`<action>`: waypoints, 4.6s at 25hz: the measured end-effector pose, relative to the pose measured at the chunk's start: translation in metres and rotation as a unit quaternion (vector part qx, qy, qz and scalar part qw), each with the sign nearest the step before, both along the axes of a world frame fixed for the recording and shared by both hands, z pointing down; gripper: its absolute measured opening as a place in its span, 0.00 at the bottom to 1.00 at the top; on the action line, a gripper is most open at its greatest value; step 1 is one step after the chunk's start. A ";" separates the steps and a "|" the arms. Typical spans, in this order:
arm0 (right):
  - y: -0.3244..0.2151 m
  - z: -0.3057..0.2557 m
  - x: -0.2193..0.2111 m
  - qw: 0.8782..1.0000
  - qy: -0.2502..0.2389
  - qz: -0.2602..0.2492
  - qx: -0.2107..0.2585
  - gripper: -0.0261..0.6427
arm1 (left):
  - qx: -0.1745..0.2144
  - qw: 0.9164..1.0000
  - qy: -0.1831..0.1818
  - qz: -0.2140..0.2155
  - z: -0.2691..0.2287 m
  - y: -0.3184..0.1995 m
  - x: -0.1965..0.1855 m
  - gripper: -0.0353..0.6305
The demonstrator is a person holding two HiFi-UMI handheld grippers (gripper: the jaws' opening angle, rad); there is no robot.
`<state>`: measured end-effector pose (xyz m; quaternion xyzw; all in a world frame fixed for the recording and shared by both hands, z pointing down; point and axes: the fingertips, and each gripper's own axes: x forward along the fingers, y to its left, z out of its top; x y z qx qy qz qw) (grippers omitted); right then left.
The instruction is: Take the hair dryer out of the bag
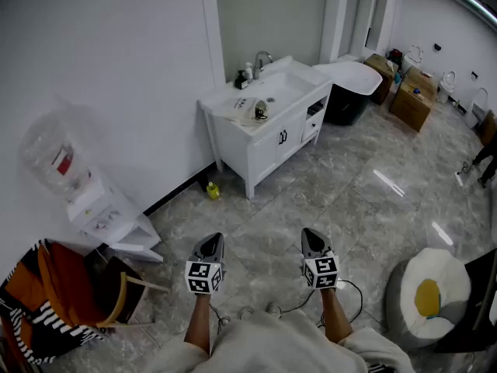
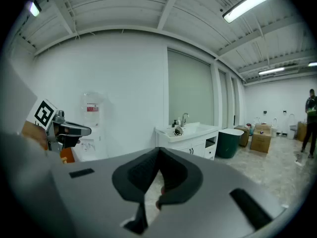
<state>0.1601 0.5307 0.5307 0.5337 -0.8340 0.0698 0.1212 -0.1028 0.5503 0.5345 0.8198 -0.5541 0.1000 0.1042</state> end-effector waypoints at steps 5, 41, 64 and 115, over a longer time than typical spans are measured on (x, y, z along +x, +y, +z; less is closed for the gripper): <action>-0.004 0.000 -0.003 1.000 -0.002 -0.003 0.003 0.04 | 0.000 1.000 -0.007 -0.001 0.002 -0.001 -0.001 0.07; -0.046 0.013 0.044 0.996 -0.017 -0.082 0.011 0.45 | 0.009 1.000 -0.012 0.006 0.007 -0.035 0.093 0.39; -0.196 0.037 0.022 0.998 0.001 -0.062 -0.002 0.43 | -0.011 0.999 -0.008 0.042 0.040 -0.207 0.082 0.39; -0.568 0.064 -0.097 0.997 0.010 -0.068 -0.034 0.39 | -0.038 0.996 -0.018 0.079 0.060 -0.581 -0.003 0.39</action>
